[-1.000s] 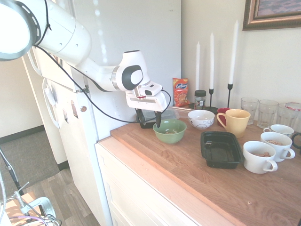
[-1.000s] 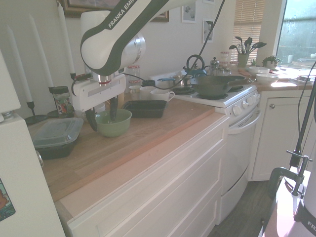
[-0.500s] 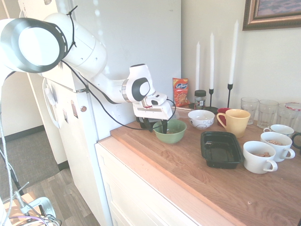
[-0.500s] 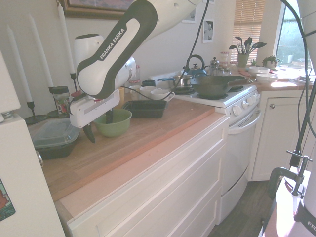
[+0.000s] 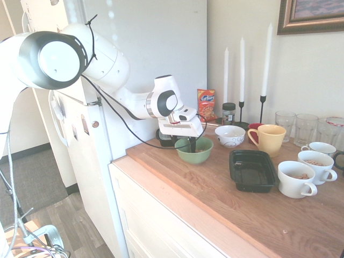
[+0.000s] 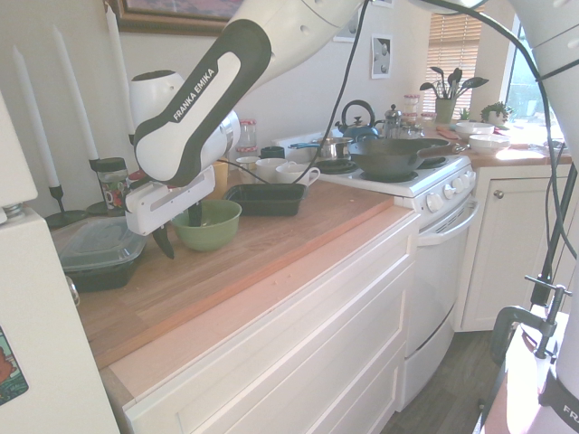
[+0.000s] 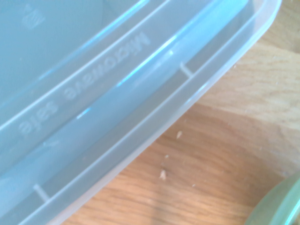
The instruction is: Pour the cereal into the box
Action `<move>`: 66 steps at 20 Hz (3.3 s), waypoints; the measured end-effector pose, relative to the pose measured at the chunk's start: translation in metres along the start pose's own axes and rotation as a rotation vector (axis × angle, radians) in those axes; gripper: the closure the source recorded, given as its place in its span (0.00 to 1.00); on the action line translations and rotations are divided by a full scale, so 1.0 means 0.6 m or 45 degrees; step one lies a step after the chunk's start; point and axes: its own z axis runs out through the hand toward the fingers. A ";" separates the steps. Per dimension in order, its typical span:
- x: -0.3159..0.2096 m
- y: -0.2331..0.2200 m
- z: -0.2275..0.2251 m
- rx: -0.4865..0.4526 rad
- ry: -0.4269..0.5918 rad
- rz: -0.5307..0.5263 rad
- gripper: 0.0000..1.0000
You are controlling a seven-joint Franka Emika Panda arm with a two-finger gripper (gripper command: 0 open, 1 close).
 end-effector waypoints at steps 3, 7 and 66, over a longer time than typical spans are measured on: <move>0.009 0.006 0.001 -0.008 0.003 0.012 1.00; 0.016 0.008 -0.002 -0.009 0.006 0.021 1.00; 0.388 0.420 -0.070 0.801 -0.947 0.667 1.00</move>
